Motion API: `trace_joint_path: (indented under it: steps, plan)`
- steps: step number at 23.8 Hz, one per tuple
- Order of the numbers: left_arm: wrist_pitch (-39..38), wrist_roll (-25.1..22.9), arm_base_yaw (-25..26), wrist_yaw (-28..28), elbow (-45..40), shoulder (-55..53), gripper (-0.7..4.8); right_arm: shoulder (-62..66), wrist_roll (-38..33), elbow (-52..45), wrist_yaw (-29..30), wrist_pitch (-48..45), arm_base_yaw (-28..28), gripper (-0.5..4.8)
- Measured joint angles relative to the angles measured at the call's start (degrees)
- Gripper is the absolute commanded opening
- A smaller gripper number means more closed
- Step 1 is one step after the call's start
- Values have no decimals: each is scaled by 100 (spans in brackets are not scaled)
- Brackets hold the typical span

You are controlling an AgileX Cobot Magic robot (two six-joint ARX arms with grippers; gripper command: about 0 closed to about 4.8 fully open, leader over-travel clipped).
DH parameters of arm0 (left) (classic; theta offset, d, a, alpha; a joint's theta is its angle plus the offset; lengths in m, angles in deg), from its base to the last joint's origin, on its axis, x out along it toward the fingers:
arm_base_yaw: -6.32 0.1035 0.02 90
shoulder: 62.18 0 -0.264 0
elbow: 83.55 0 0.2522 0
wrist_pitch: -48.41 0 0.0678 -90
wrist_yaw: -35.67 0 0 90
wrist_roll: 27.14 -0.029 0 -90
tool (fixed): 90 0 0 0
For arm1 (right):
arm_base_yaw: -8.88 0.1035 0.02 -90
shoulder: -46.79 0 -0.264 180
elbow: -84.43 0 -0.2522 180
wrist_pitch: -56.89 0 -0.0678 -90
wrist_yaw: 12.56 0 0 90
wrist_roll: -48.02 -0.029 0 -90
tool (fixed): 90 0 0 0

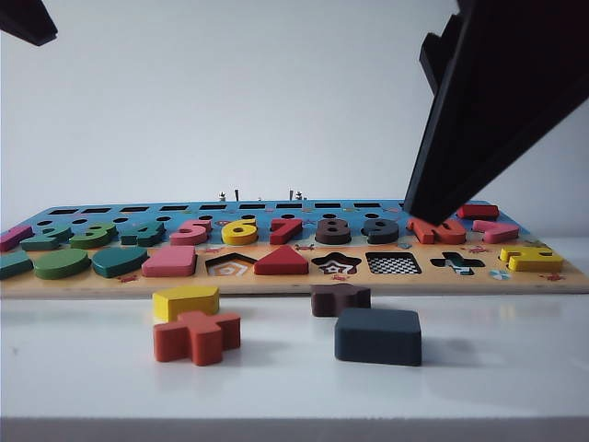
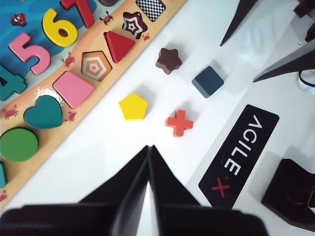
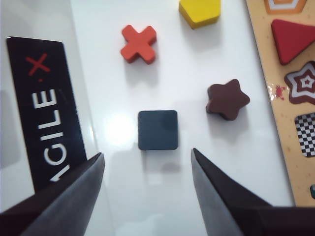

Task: Insert the cube into the slot.

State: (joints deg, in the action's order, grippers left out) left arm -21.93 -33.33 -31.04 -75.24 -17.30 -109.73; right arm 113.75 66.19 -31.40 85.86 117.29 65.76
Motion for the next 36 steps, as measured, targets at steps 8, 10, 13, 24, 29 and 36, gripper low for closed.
trace_joint_path:
  steps: [8, 10, 13, 24, 29, 36]
  plan:
    - [74, 0, 2, 0, 0, 0, 20, 426, -275, -269, -59, -538, 0, 315]
    - [96, -2, 2, 2, 0, 0, 20, 470, -275, -321, -57, -564, 0, 314]
    - [192, -2, 2, 2, 0, 2, 20, 538, -278, -323, -57, -588, 2, 313]
    - [577, -2, 2, 2, 0, 22, 20, 863, -278, -323, -55, -831, 2, 255]
    - [636, -2, 2, 2, 0, 22, 20, 863, -278, -321, -55, -835, 2, 187]
    - [636, -2, 2, 2, 0, 22, 20, 863, -275, -321, -55, -850, 2, 141]
